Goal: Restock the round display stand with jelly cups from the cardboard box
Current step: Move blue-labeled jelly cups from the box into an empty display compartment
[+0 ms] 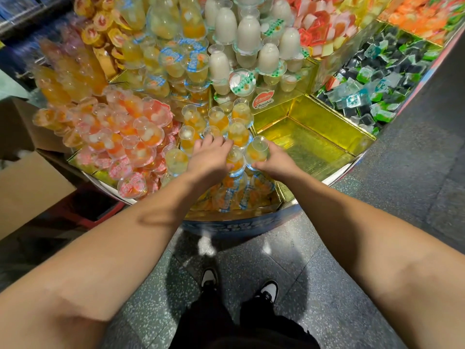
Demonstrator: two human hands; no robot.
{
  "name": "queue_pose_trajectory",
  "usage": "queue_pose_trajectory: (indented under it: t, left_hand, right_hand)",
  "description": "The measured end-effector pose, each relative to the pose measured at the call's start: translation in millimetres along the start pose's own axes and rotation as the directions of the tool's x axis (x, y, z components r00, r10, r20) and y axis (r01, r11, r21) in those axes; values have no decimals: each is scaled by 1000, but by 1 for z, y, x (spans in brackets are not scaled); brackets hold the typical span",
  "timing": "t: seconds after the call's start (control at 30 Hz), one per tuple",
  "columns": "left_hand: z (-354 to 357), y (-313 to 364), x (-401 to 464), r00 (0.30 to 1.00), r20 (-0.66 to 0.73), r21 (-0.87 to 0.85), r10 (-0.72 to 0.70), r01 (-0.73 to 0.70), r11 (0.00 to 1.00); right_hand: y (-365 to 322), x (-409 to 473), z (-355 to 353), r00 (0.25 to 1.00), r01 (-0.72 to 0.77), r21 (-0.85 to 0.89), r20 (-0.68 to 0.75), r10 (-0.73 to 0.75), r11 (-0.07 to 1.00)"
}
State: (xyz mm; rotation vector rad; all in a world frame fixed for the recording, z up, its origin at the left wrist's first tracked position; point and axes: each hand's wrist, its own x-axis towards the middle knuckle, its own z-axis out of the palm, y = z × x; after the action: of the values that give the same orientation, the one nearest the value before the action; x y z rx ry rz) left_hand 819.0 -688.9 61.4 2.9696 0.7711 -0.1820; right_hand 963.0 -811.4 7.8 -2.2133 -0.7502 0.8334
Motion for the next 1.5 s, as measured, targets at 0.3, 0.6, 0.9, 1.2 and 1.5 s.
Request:
queue_pose_trajectory:
  t: [0.3, 0.6, 0.9, 1.2, 1.5]
  left_hand:
    - [1, 1, 10, 1000, 19, -3, -8, 8, 1000]
    - [2, -1, 15, 1000, 18, -16, -10, 10, 1000]
    - [4, -1, 15, 999, 28, -42, -17, 18, 999]
    - [2, 2, 14, 998, 62, -50, 0, 3, 999]
    - [2, 1, 14, 998, 67, -40, 16, -13, 999]
  right_hand:
    - [-1, 8, 3, 998, -61, 80, -17, 62, 995]
    - [-4, 12, 7, 986, -140, 148, -65, 151, 979]
    - [-1, 13, 8, 992, -111, 42, -49, 113, 993]
    - [9, 10, 3, 997, -57, 3, -44, 57, 998]
    - [13, 7, 4, 998, -26, 14, -54, 27, 1000]
